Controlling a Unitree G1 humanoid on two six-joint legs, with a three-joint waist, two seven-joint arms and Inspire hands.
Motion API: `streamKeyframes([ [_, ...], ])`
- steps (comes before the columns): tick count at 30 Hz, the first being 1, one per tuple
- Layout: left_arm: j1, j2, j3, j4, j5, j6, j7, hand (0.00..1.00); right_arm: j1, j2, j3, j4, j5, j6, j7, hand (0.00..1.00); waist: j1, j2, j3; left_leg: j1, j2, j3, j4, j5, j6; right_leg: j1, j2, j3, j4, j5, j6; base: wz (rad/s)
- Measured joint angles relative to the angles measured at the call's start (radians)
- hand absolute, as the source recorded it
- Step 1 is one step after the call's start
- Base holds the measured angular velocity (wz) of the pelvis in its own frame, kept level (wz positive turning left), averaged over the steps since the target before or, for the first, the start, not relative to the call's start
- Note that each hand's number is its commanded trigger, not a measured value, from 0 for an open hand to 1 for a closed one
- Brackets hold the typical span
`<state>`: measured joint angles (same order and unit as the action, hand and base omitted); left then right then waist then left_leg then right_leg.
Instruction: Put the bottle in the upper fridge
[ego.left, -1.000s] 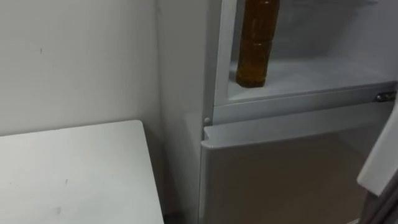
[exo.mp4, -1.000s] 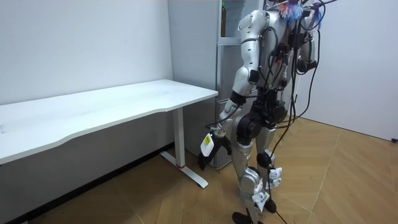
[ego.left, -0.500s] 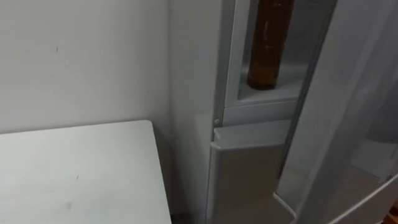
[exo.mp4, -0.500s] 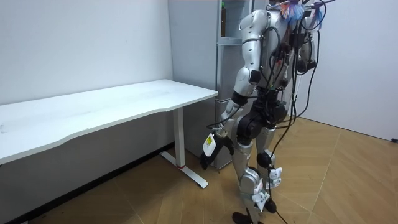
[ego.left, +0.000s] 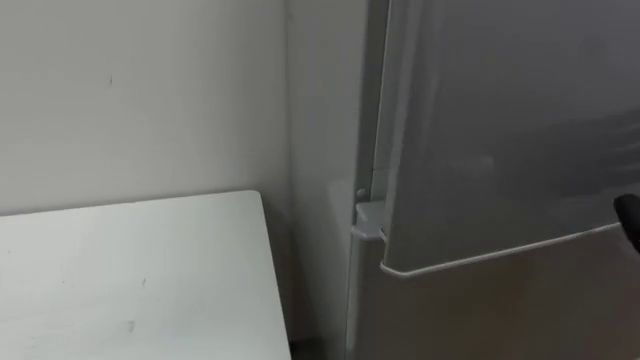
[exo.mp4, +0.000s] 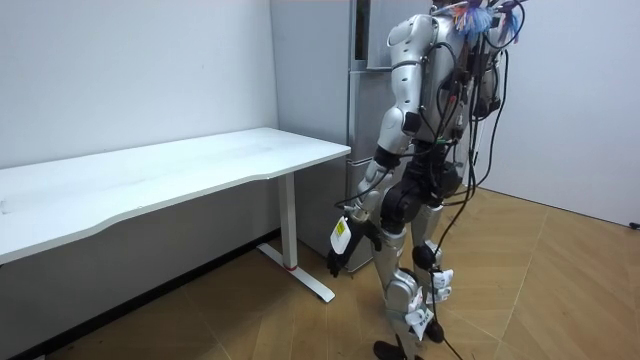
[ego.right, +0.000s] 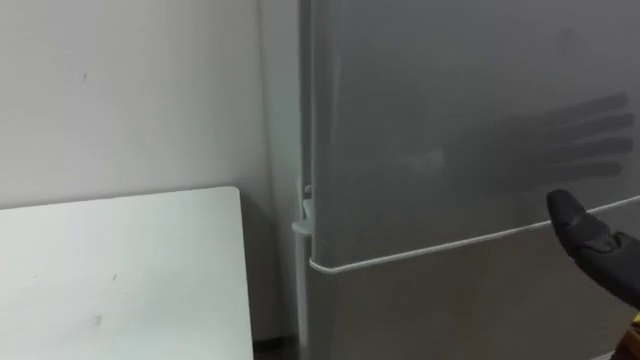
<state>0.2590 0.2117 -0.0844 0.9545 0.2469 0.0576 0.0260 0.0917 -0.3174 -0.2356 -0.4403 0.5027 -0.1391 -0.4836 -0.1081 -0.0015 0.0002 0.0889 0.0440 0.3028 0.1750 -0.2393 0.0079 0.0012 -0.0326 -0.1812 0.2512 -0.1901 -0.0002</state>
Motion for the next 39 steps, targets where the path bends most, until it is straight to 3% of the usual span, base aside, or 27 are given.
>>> streamKeyframes([
  [7, -0.017, 0.01, -0.016, -0.032, 0.0, 0.008, -0.047, 0.0, -0.002, -0.001, 0.028, -0.002, -0.042, 0.032, 0.06, 0.0, -0.003, 0.015, -0.0082, -0.006, -0.001, -0.001, 0.011, 0.0, 0.0, 0.001, 0.0, 0.003, -0.004, 0.0, 0.0, 0.0],
  [11, -0.018, 0.014, -0.016, -0.032, 0.0, 0.008, -0.072, 0.0, -0.002, -0.001, 0.029, -0.002, -0.045, 0.051, 0.072, 0.0, 0.0, 0.019, -0.0038, 0.01, -0.002, -0.001, 0.012, 0.0, 0.0, 0.018, 0.001, 0.001, -0.008, 0.0, 0.0, 0.0],
  [19, -0.027, 0.027, -0.016, -0.035, 0.0, 0.008, -0.095, 0.0, -0.003, 0.0, 0.054, -0.002, -0.084, 0.054, 0.07, 0.0, 0.006, 0.015, -0.0003, 0.009, -0.003, -0.003, 0.012, 0.0, 0.0, 0.018, 0.002, 0.0, -0.017, 0.001, -0.001, 0.0],
  [31, -0.067, 0.032, -0.016, -0.082, 0.002, 0.008, -0.122, 0.0, -0.005, 0.031, 0.063, 0.005, -0.152, 0.052, 0.073, 0.0, 0.027, 0.014, -0.0014, 0.009, -0.003, -0.004, 0.017, 0.0, 0.0, 0.014, 0.003, 0.003, -0.015, 0.002, -0.002, -0.03],
  [39, -0.069, 0.029, -0.02, -0.093, 0.002, 0.013, -0.123, 0.0, -0.062, 0.042, 0.095, 0.061, -0.186, 0.053, 0.07, 0.0, 0.031, 0.016, 0.0006, 0.009, -0.001, -0.007, 0.022, 0.001, -0.001, 0.018, 0.004, 0.005, -0.016, 0.005, -0.004, 0.0],
])
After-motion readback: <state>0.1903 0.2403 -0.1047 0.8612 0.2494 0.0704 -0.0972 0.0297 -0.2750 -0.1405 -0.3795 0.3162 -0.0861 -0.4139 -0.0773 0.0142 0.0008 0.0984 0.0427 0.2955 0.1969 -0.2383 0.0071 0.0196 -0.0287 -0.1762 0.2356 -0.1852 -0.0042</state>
